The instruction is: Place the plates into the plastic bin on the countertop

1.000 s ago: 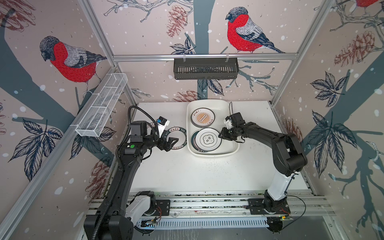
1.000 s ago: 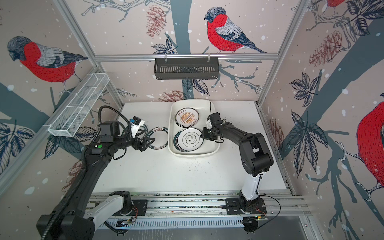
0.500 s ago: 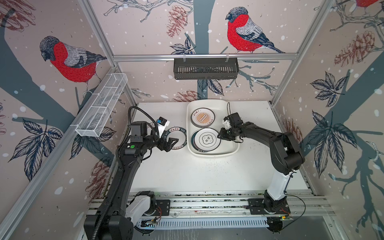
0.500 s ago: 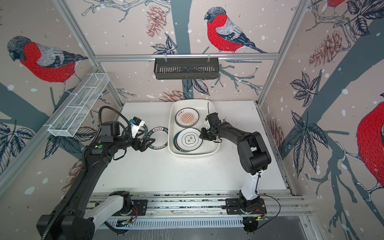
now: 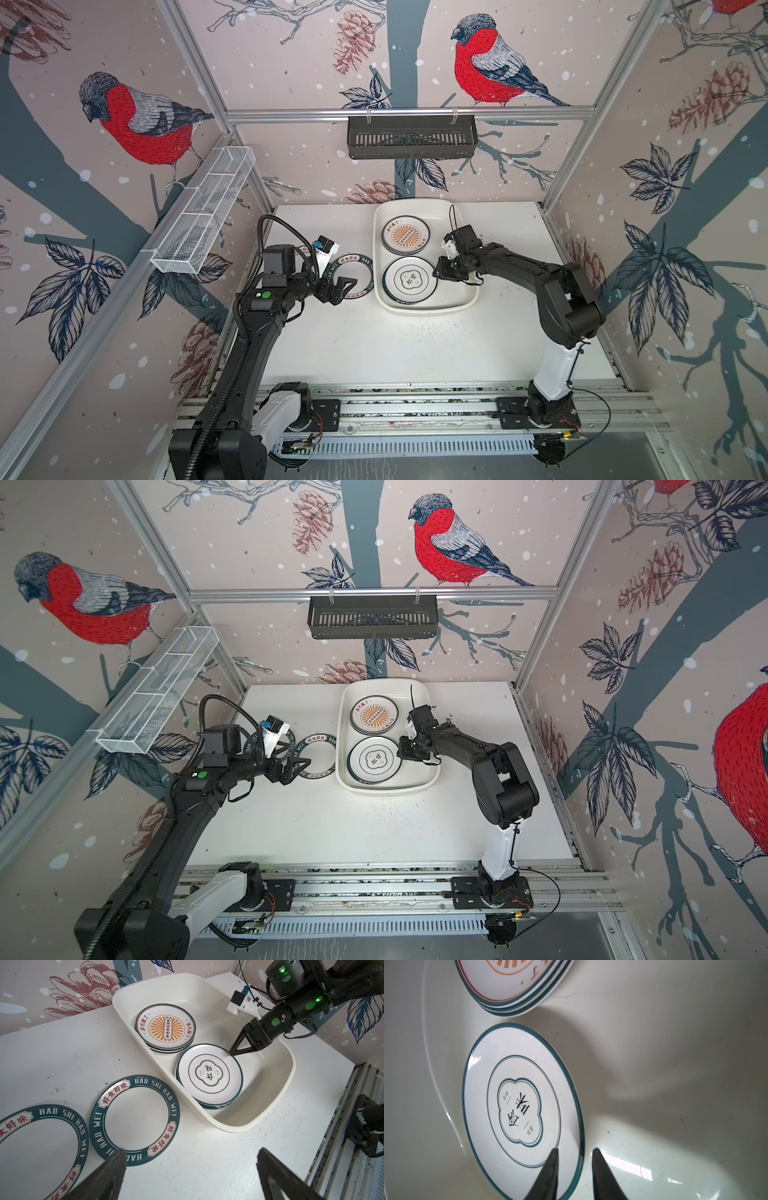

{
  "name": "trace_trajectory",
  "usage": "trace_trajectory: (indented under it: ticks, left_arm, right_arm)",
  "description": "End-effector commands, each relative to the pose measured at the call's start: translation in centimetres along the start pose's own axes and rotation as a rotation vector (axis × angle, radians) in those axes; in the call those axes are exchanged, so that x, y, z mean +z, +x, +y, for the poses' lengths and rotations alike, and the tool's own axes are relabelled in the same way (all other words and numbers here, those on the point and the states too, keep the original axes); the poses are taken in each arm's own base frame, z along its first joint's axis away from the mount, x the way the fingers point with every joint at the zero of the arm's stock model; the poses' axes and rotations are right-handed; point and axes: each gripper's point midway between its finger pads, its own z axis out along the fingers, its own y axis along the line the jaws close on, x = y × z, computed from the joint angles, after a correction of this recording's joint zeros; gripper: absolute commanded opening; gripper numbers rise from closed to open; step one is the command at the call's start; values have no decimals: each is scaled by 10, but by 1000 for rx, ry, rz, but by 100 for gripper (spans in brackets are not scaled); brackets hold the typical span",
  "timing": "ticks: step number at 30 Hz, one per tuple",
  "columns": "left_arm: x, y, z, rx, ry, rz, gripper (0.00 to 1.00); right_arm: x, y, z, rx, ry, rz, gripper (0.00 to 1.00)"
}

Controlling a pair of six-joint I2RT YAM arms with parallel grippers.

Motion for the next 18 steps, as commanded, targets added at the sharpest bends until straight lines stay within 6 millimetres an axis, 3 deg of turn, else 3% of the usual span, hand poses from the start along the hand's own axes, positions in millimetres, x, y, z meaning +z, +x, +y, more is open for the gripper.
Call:
trace_trajectory:
  ticks: [1, 7, 18]
  left_arm:
    - [6, -5, 24, -109, -106, -34, 97]
    - [19, 9, 55, -360, -224, -20, 98]
    - [32, 41, 75, -727, -274, -27, 95]
  right_arm:
    - [-14, -12, 1, -8, 24, -58, 31]
    - [-45, -25, 13, 5, -3, -154, 31]
    - [-80, -19, 25, 16, -61, -235, 31]
